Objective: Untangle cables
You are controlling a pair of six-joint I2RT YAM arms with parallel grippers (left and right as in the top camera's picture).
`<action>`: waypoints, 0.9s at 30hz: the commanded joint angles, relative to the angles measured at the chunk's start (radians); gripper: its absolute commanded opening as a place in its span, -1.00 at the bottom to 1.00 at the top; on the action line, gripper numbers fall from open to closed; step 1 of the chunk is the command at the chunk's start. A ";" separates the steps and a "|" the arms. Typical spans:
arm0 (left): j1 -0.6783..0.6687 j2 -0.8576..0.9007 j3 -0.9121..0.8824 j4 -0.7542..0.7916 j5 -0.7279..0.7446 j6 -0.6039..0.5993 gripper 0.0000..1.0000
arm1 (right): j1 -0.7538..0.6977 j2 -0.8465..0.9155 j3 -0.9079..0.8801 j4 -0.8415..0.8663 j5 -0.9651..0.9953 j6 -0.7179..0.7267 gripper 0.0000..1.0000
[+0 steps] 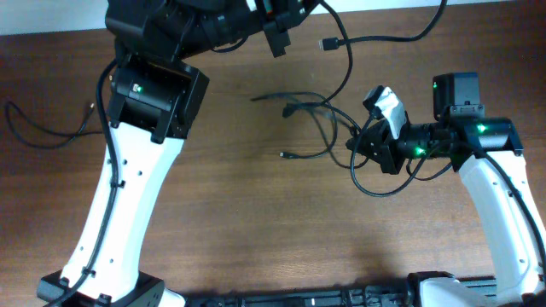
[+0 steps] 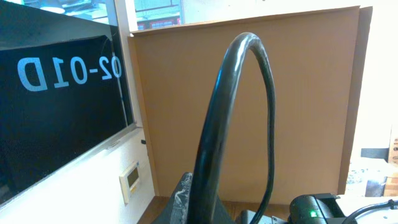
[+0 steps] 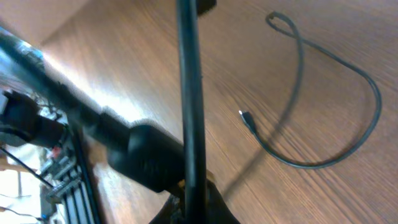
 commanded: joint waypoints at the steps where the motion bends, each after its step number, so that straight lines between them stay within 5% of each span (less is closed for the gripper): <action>1: 0.042 -0.030 0.007 -0.006 -0.043 -0.012 -1.00 | 0.000 0.005 0.015 -0.004 0.169 0.076 -0.92; 7: 0.188 -0.031 0.007 -0.024 -0.116 -0.012 -1.00 | 0.000 0.005 0.015 -0.078 0.400 0.128 -0.92; 16: 0.375 -0.056 0.007 -0.053 -0.125 -0.012 -1.00 | 0.000 0.005 0.015 -0.087 0.417 0.139 -0.92; 23: 0.504 -0.057 0.007 -0.158 -0.263 -0.004 -1.00 | 0.000 0.005 0.015 -0.075 0.668 0.342 -0.92; 27: 0.561 -0.056 0.007 -0.209 -0.279 0.005 -1.00 | 0.000 0.005 0.015 -0.068 0.675 0.344 -0.92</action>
